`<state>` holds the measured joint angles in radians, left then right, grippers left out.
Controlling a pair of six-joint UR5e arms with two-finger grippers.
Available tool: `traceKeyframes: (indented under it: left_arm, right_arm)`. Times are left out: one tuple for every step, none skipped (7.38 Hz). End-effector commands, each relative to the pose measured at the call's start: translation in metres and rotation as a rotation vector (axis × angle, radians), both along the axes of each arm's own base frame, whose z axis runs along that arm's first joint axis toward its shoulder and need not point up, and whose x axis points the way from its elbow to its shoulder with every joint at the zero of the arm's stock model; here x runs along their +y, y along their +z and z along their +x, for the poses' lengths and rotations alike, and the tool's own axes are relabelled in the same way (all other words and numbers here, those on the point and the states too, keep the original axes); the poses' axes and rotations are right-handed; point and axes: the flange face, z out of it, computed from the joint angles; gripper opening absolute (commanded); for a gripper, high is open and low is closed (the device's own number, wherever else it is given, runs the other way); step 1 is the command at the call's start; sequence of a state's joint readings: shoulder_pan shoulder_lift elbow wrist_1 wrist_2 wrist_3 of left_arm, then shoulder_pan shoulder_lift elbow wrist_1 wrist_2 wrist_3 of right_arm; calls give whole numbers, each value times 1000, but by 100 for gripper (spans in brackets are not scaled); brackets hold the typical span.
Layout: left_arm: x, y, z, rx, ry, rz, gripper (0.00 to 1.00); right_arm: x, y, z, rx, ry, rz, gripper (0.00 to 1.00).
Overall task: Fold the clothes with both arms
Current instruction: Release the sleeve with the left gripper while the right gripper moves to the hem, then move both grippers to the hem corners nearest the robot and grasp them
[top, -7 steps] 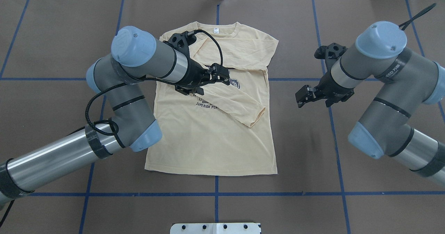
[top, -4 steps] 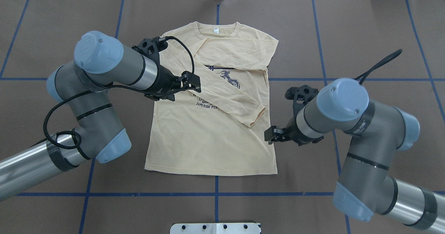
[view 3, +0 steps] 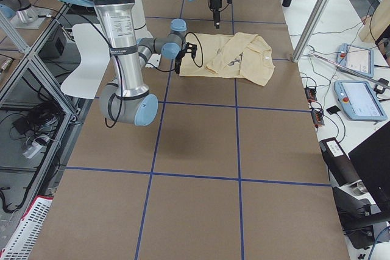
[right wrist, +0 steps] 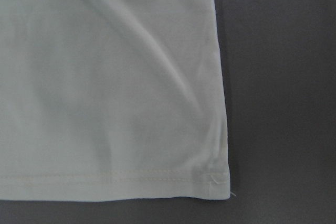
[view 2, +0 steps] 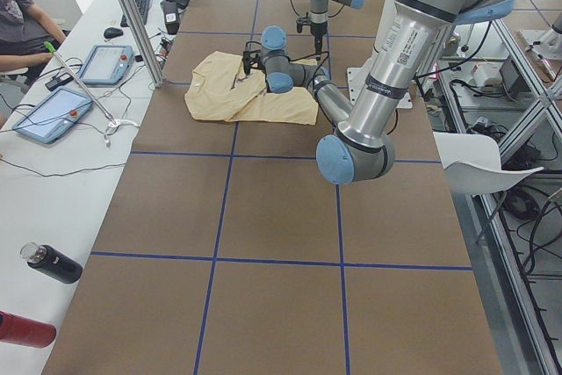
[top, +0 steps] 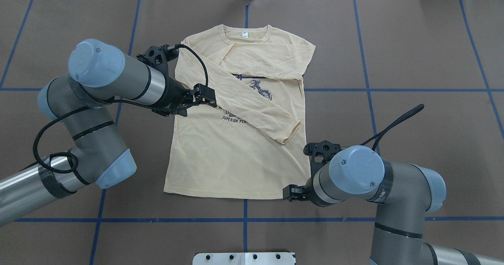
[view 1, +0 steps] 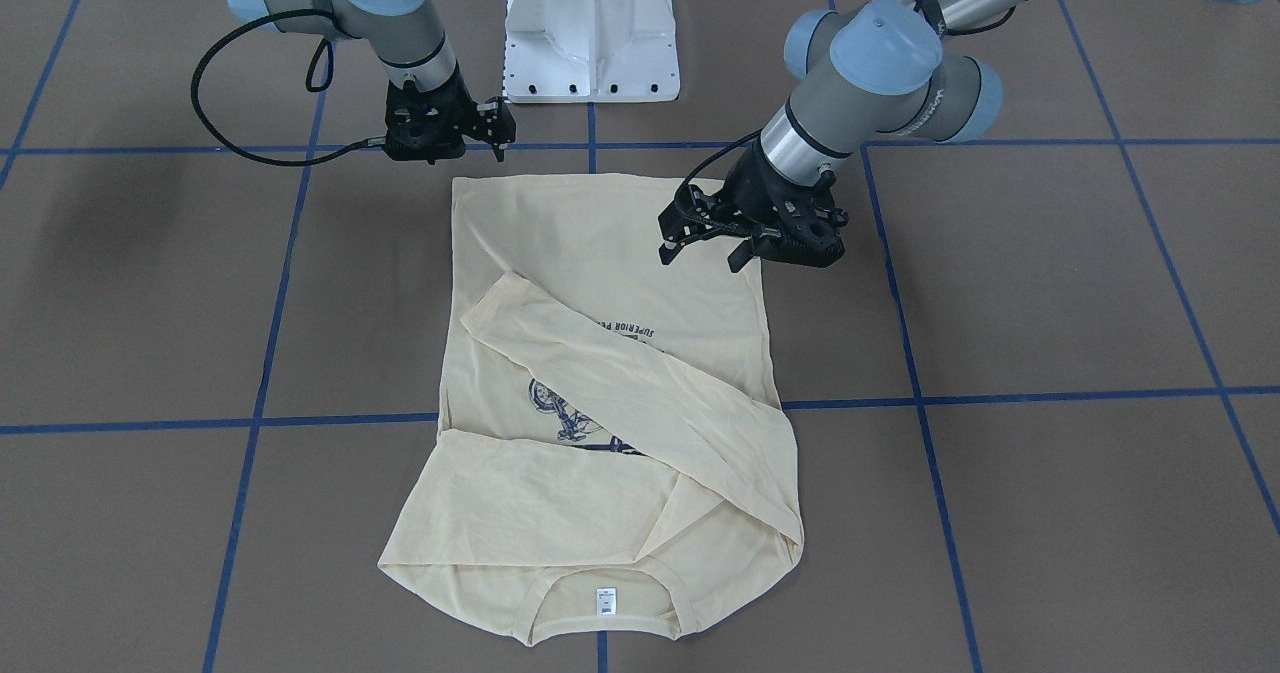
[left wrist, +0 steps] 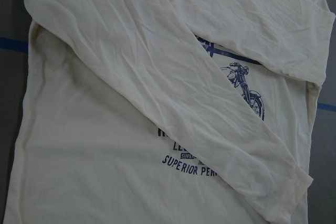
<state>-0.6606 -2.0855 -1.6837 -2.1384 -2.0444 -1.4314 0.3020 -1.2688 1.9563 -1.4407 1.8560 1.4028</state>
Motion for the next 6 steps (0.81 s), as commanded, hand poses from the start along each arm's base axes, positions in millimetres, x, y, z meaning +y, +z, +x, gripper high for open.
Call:
traceKeyframes:
  left_arm:
    - [1,0,0,0,0,0,100]
    - [0,2,0,-4,-3,-1,99]
    - [1,2,1,-4,-1,-1,100]
    - [1,3,2,-5,0,-3,99]
    - [2,3,2,-5,0,-2,100]
    - [3,3,3,-5,3,-3,99]
  right_arm:
    - [3,11,-11,26,-7,-4,97]
    - [-2,12,-9,29,0,-2,98]
    - [-13,15,-4,42,17,-3,98]
    - [-21,24,-5,60,26,-6,98]
    - [-21,29,-9,68,25,-8,98]
    - [-21,30,-9,66,20,-12,98]
